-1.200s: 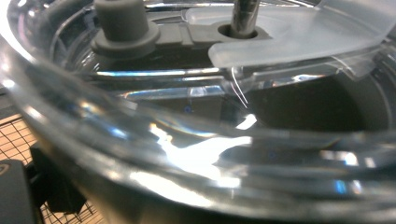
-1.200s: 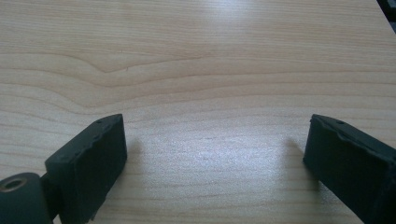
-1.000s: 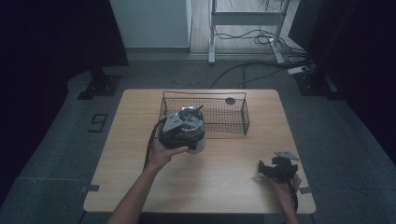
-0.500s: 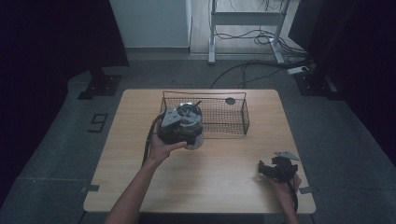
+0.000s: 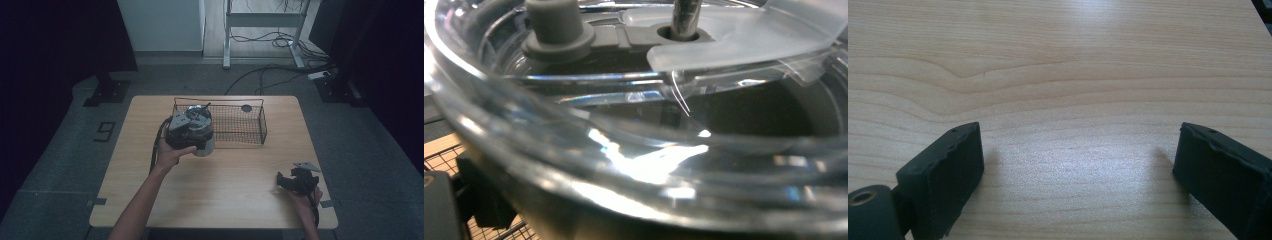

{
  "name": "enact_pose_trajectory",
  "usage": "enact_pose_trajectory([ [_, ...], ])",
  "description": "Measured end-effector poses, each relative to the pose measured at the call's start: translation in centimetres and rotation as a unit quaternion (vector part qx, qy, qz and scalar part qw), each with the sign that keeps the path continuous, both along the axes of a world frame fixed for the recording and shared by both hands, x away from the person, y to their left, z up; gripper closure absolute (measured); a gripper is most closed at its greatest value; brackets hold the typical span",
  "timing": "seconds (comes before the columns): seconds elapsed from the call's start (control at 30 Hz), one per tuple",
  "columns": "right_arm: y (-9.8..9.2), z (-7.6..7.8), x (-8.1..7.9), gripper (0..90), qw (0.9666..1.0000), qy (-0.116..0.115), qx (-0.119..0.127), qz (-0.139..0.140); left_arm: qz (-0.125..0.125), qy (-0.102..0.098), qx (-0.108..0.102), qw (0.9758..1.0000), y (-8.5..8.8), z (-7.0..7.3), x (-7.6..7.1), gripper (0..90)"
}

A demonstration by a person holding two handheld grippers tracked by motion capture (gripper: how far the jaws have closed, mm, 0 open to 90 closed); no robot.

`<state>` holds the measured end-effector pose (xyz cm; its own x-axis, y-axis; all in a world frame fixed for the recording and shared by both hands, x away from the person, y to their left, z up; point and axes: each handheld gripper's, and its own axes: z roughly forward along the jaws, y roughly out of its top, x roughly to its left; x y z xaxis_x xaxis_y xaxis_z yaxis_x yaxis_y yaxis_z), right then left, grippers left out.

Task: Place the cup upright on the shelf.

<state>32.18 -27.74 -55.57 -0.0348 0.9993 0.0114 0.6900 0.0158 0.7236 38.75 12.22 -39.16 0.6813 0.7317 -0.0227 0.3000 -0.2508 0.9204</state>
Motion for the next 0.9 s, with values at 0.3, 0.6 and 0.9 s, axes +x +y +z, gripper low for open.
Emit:
enact_pose_trajectory([
  [0.3,0.0,0.0,0.0,5.6,1.0000,-0.002,0.000,-0.001,0.005,0.002,0.001,1.0000,0.1,0.3,0.9,4.2],
  [0.6,0.0,0.0,0.0,5.6,1.0000,-0.002,0.000,-0.001,0.011,0.000,0.000,0.9999,0.3,1.0,1.8,4.1],
  [0.9,0.0,0.0,0.0,5.5,1.0000,-0.002,0.000,-0.001,0.018,-0.001,0.000,0.9998,0.5,1.5,2.7,4.1],
])
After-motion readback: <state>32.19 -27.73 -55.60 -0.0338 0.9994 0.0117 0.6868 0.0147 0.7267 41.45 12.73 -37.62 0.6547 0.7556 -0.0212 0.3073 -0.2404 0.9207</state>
